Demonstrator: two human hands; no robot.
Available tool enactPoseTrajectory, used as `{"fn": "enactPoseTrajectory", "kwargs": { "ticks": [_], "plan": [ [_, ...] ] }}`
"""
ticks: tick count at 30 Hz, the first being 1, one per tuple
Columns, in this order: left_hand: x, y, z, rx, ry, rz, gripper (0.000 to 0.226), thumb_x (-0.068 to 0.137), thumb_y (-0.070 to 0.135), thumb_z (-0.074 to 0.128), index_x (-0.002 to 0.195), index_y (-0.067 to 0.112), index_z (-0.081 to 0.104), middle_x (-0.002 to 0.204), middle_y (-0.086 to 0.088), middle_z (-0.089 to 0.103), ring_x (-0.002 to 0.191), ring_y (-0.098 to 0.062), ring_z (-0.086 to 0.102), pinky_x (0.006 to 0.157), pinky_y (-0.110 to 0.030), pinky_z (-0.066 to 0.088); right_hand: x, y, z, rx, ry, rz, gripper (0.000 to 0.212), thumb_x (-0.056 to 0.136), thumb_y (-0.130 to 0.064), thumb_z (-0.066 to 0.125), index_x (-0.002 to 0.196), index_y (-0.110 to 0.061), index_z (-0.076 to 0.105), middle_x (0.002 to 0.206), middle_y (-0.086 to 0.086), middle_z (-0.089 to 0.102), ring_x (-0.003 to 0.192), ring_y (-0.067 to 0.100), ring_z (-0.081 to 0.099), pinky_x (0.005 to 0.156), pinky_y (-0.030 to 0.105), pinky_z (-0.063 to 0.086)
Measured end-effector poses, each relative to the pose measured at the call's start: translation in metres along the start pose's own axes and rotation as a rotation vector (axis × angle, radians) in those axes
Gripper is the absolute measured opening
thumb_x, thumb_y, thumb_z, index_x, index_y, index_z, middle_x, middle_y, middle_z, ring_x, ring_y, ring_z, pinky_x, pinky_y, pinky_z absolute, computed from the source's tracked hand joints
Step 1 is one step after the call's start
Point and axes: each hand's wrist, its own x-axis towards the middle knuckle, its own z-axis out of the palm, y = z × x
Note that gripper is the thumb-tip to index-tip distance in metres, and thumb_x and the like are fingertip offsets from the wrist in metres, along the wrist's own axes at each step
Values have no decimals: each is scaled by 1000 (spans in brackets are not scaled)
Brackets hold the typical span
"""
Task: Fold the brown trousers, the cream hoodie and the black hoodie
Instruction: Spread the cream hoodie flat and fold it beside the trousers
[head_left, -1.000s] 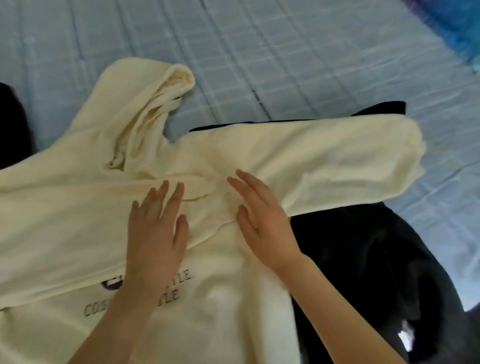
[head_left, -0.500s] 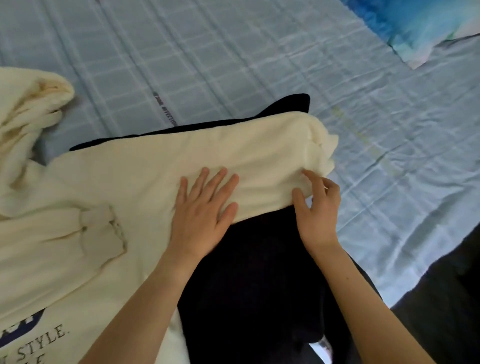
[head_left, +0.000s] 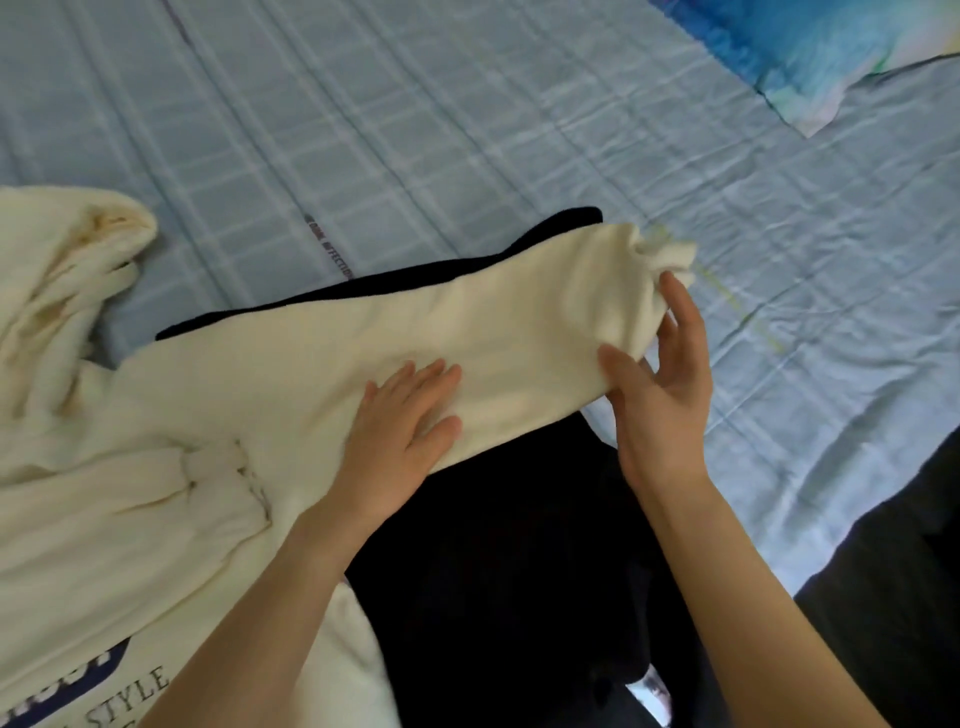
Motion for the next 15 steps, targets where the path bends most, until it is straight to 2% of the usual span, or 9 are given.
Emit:
{"fn": "enactPoseTrajectory", "kwargs": {
  "ticks": [2, 4, 5, 7, 9, 12, 15],
  "plan": [
    [-7, 17, -27, -411, 44, -66, 38, 100, 28, 55, 134, 46, 55, 146, 24, 47, 140, 3, 34, 120, -31, 24, -9, -12, 16, 16, -108, -31, 72, 86, 15, 56, 141, -32, 51, 140, -3, 57, 124, 23, 59, 101, 51, 47],
    [-13, 32, -57, -649, 125, -20, 35, 97, 32, 59, 127, 50, 60, 134, 31, 55, 126, 11, 47, 103, -15, 41, -19, -20, 39, -2, -251, -58, 74, 87, 17, 54, 142, -33, 51, 144, 2, 54, 132, 26, 53, 108, 54, 43],
    [-15, 38, -71, -725, 145, 23, 36, 94, 34, 60, 126, 51, 60, 132, 31, 56, 123, 9, 52, 98, -14, 44, -25, -21, 52, -29, -338, -68, 74, 89, 17, 54, 144, -33, 49, 144, 5, 54, 132, 27, 53, 108, 53, 44],
    [-20, 43, -94, -827, 173, 74, 42, 88, 39, 64, 127, 52, 58, 133, 26, 58, 120, 2, 58, 97, -22, 49, -41, -18, 82, -109, -504, -73, 74, 92, 12, 54, 150, -32, 39, 140, 6, 59, 128, 25, 57, 103, 46, 50],
    [-24, 37, -109, -865, 251, 31, 55, 79, 45, 71, 130, 52, 52, 131, 17, 61, 112, -2, 64, 95, -28, 52, -59, -9, 110, -195, -614, -38, 76, 94, 6, 55, 153, -35, 30, 137, 3, 61, 124, 20, 60, 104, 45, 48],
    [-32, 12, -121, -778, 460, -197, 72, 75, 40, 81, 137, 41, 45, 113, 16, 63, 96, 3, 67, 87, -31, 57, -85, 9, 144, -337, -699, -16, 81, 94, 7, 54, 153, -41, 27, 137, -7, 61, 119, 8, 60, 103, 35, 46],
    [-46, -22, -129, -673, 586, -257, 45, 82, 14, 73, 121, 27, 55, 98, 17, 63, 84, 7, 63, 77, -32, 57, -110, 25, 162, -417, -774, 4, 82, 90, 12, 55, 151, -38, 33, 138, -14, 57, 115, 10, 61, 96, 26, 50]
  ]
}}
